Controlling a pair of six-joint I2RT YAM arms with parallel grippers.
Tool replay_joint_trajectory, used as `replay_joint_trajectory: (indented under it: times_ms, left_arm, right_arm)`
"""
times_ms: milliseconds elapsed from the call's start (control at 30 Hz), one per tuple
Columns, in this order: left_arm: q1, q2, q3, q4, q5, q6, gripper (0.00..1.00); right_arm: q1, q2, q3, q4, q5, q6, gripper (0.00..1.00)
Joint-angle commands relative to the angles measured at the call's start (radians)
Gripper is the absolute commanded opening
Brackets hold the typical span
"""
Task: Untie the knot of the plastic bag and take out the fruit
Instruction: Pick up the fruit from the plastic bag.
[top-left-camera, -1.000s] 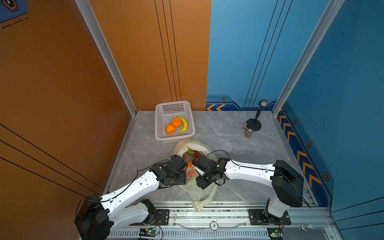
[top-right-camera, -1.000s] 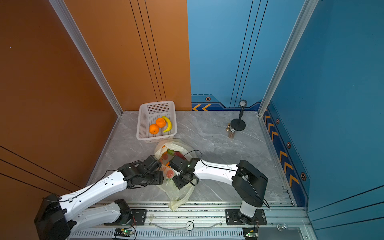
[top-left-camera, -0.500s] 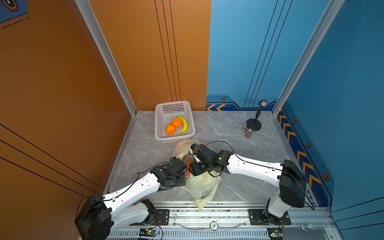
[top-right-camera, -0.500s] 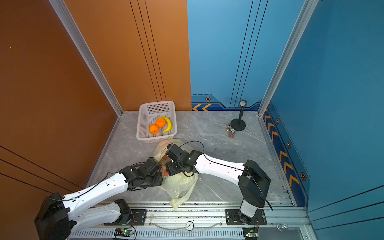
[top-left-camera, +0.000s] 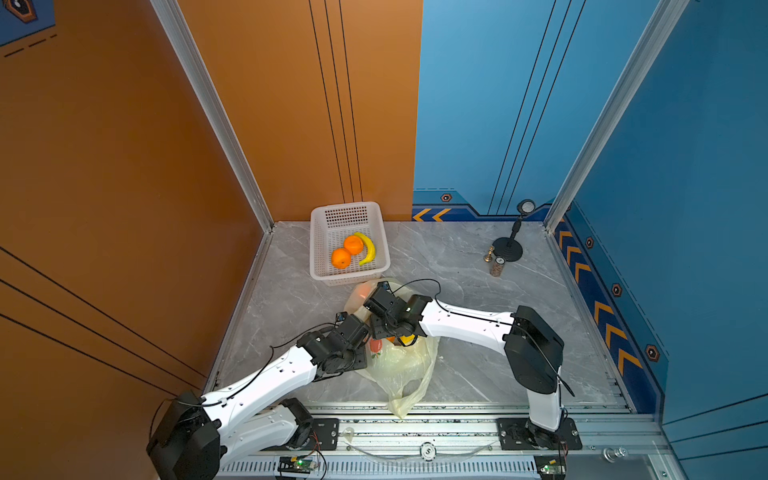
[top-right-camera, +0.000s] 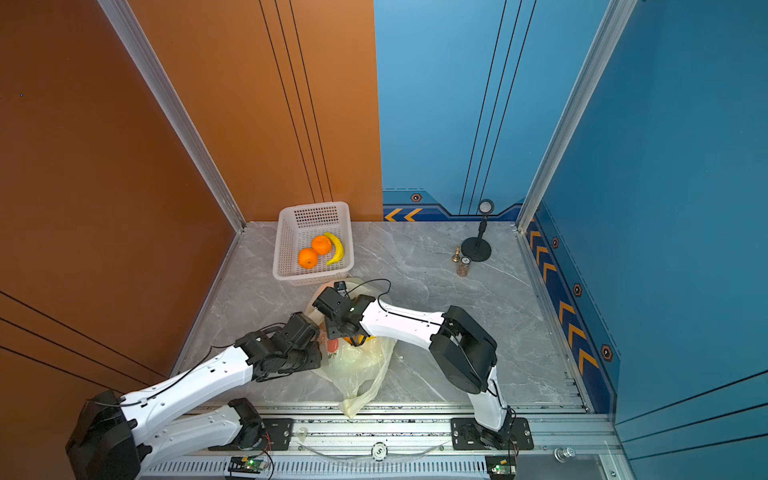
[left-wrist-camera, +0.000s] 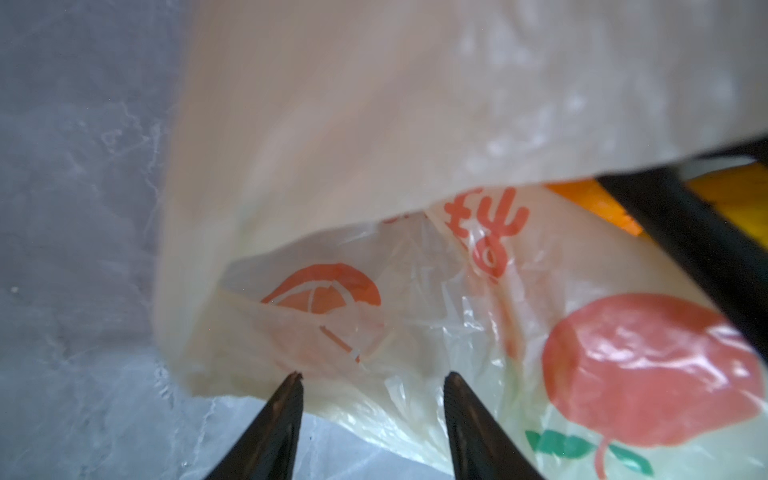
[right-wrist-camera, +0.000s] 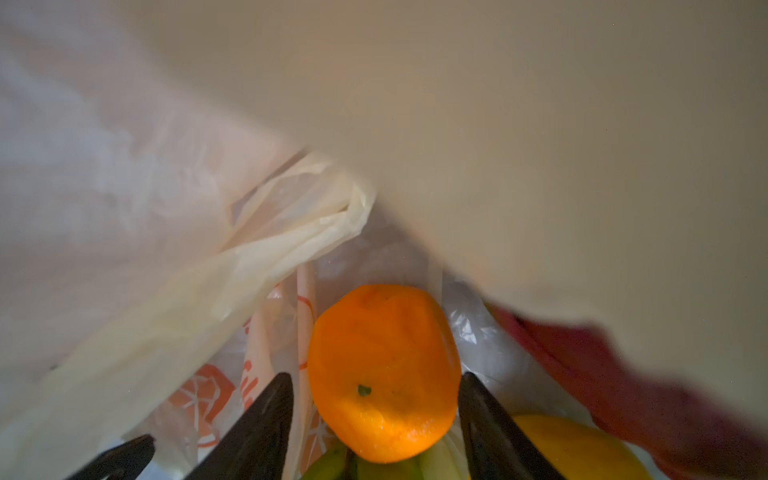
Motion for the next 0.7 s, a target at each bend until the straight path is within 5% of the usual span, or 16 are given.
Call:
replay_joint_trajectory:
  times_ms: [0,167,367,500,667]
  left_arm:
    - [0.015,-0.018,-0.009,-0.030,-0.030,0.011,0.58]
    - [0.025,-0.021,0.006,-0.033,-0.032,0.019,0.65]
    - [0.035,-0.027,0.049,-0.041,-0.028,0.043,0.72]
    - [0.047,-0.028,0.080,-0.009,-0.004,0.068,0.76]
    - [0.090,0.004,0.059,0.136,0.162,0.072,0.77]
  right_arm:
    - [0.008,0.046,0.040,-0.089,0.015,0.027,0.67]
    - [0.020,0.080,0.045,-0.086,0.001,0.012,0.71]
    - [0.010,0.116,0.042,-0.055,-0.025,-0.001,0.57]
    - [-0.001,0.112,0.036,-0.033,-0.083,0.001,0.61]
    - [-0.013,0.133,-0.001,0.028,-0.163,0.047,0.54]
